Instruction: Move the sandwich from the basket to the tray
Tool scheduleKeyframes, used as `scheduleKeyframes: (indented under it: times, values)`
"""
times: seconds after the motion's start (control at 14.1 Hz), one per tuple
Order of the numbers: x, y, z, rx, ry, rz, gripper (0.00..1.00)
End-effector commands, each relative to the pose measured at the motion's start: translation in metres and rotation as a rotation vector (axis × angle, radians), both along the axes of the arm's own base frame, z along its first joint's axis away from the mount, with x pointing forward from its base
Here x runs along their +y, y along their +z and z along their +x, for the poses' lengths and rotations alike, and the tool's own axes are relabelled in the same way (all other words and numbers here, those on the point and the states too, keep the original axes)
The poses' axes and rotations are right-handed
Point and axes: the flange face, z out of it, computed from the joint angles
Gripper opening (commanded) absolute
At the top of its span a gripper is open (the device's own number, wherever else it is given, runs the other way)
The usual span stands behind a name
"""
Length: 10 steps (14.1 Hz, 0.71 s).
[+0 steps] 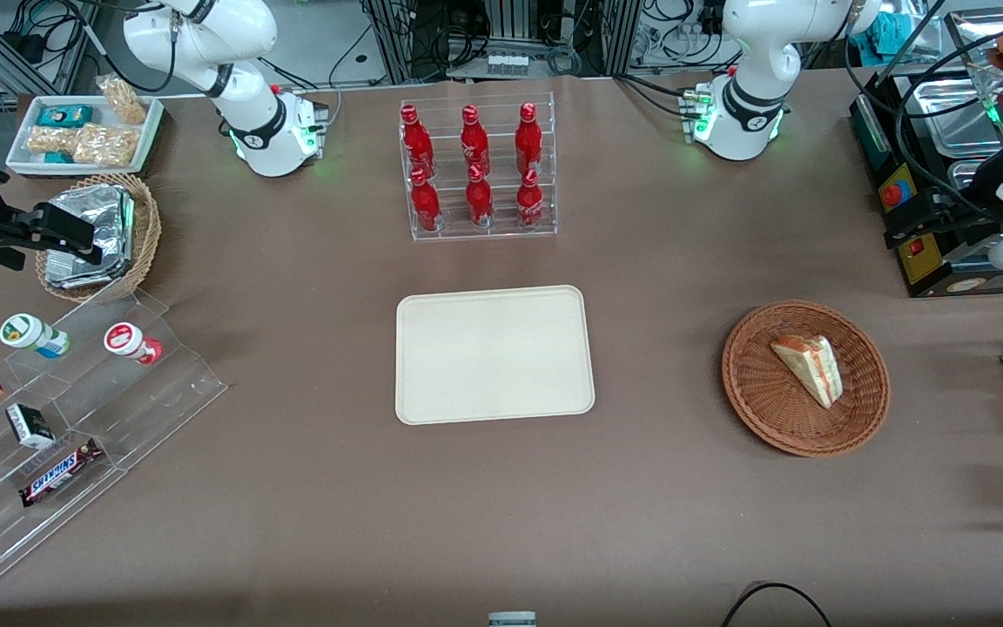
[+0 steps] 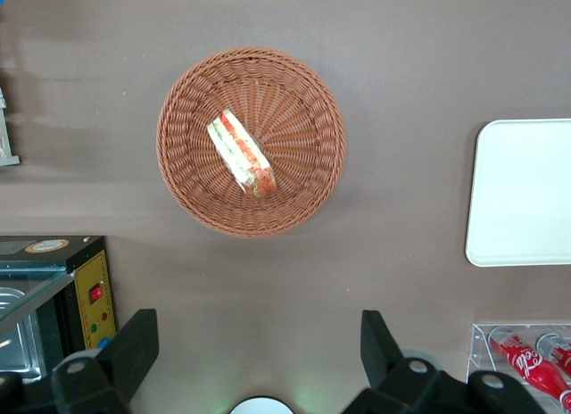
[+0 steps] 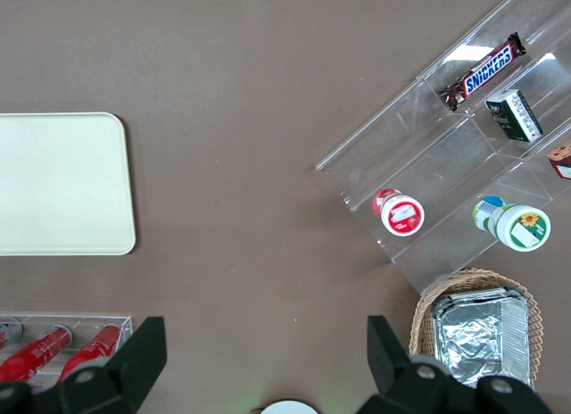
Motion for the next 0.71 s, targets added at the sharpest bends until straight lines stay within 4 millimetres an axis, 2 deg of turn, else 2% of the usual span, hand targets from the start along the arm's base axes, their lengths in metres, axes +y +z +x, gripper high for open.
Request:
scheduleKeyframes:
  times: [0.0, 0.64]
  values:
    - [-0.002, 0.005, 0.007, -0.041, -0.014, 0.008, 1.0]
    - [0.001, -0.008, 0.007, -0.009, -0.007, 0.009, 1.0]
